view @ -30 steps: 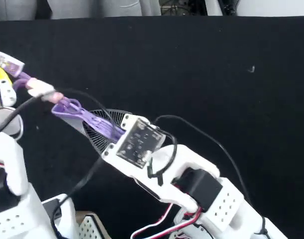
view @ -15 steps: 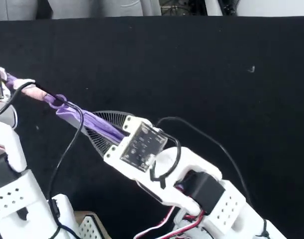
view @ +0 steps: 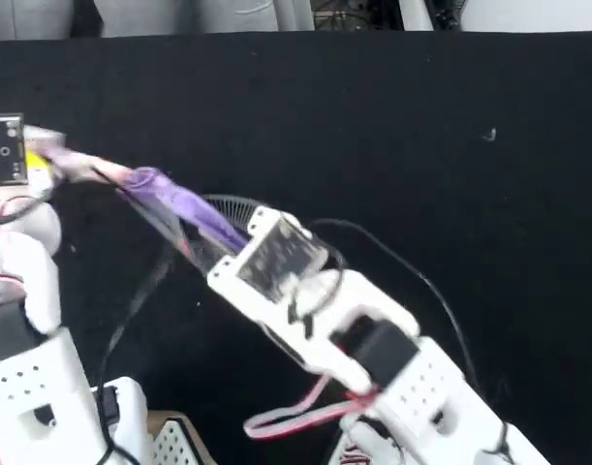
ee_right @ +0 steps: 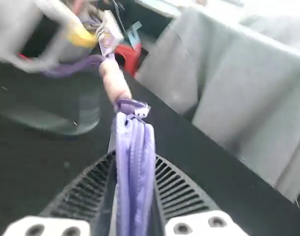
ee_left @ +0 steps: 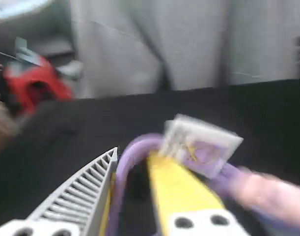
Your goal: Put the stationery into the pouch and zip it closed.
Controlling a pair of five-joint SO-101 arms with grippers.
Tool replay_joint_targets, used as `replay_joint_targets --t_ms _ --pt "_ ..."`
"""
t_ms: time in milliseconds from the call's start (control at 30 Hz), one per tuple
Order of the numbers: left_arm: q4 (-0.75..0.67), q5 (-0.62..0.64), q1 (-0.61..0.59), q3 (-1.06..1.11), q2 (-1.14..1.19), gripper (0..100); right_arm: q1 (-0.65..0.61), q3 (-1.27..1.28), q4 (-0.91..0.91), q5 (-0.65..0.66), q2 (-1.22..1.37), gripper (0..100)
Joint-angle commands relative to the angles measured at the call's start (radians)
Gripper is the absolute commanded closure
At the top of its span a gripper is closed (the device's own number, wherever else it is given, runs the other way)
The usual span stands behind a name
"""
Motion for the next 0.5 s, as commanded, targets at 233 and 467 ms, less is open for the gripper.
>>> replay_joint_targets --t_ms 233,467 --pt "0.557 0.315 0.225 -0.458 -0.02 80 0.051 -0.059 -0.198 0.003 0.348 98.8" --pt "0.654 0.48 0.229 -0.42 -0.02 80 0.046 -0.173 -0.132 0.003 0.518 98.8"
